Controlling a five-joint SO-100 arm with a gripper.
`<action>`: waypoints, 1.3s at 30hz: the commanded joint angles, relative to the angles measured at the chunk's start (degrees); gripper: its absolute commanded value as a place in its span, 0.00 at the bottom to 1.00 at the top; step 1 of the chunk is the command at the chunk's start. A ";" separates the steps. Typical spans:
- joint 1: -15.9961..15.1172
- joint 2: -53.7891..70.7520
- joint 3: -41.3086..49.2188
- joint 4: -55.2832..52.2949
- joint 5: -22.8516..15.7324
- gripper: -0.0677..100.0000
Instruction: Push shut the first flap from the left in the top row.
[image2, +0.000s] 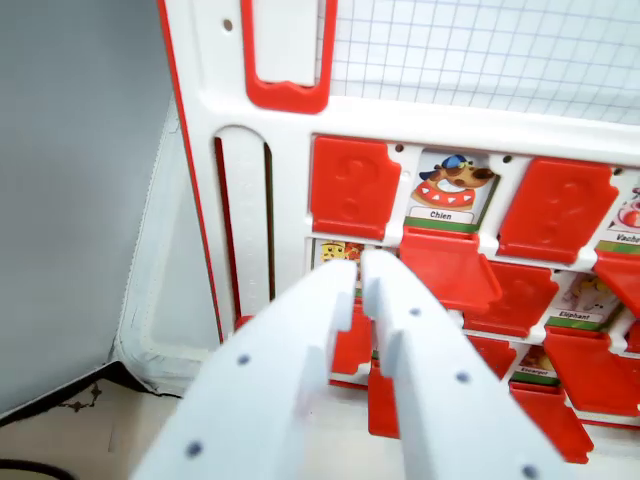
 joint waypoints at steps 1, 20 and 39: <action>0.44 14.68 2.64 2.72 0.70 0.00; 9.93 30.06 8.26 8.53 -1.93 0.00; 12.48 35.16 12.92 16.87 -6.59 0.00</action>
